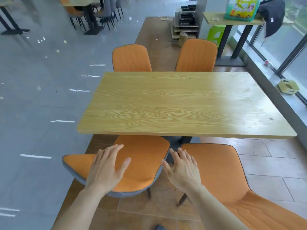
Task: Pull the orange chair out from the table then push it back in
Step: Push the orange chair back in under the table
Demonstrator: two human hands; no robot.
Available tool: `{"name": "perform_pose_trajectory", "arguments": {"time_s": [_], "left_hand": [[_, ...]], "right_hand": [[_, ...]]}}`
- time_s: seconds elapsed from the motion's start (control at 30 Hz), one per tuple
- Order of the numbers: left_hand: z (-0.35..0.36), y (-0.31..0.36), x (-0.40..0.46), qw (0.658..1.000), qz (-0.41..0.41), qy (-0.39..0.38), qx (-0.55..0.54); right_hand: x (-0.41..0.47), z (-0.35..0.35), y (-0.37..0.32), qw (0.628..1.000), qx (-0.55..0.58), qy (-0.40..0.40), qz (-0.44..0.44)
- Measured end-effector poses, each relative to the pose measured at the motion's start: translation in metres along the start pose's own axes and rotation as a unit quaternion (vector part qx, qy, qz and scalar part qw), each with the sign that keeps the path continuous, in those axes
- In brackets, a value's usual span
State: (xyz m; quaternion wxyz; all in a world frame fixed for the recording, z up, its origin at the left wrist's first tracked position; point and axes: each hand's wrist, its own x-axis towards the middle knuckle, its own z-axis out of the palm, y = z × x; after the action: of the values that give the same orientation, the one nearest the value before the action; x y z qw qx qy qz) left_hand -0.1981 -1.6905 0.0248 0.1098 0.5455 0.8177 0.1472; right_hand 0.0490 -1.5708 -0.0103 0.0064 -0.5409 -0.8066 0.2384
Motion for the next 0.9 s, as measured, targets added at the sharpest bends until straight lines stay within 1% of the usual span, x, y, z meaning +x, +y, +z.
{"name": "perform_pose_trajectory", "arguments": {"time_s": [0.17, 0.27, 0.4, 0.53, 0.63, 0.7, 0.8, 0.9], "left_hand": [[-0.025, -0.076, 0.025, 0.999, -0.046, 0.013, 0.013], [-0.033, -0.119, 0.04, 0.999, -0.049, -0.002, 0.02], [-0.032, -0.17, 0.061, 0.999, -0.006, -0.043, 0.029], [-0.018, -0.215, 0.077, 0.989, 0.066, -0.128, 0.032], [-0.008, -0.231, 0.08, 0.979, 0.098, -0.176, 0.02], [-0.005, -0.236, 0.084, 0.979, 0.09, -0.182, 0.024], [-0.003, -0.237, 0.088, 0.979, 0.085, -0.181, 0.04], [0.001, -0.237, 0.085, 0.985, 0.084, -0.147, 0.025]], "right_hand": [[0.029, 0.022, -0.06, 0.999, -0.013, -0.036, 0.005], [0.041, 0.039, -0.095, 0.999, -0.01, -0.042, 0.011], [0.04, 0.072, -0.139, 0.998, -0.005, -0.051, 0.035], [0.027, 0.109, -0.182, 0.994, 0.0, -0.062, 0.087], [0.019, 0.132, -0.211, 0.987, 0.017, -0.105, 0.122], [0.016, 0.139, -0.225, 0.981, 0.027, -0.118, 0.152], [0.012, 0.139, -0.232, 0.979, 0.032, -0.101, 0.173], [0.006, 0.139, -0.237, 0.984, 0.017, -0.075, 0.158]]}}
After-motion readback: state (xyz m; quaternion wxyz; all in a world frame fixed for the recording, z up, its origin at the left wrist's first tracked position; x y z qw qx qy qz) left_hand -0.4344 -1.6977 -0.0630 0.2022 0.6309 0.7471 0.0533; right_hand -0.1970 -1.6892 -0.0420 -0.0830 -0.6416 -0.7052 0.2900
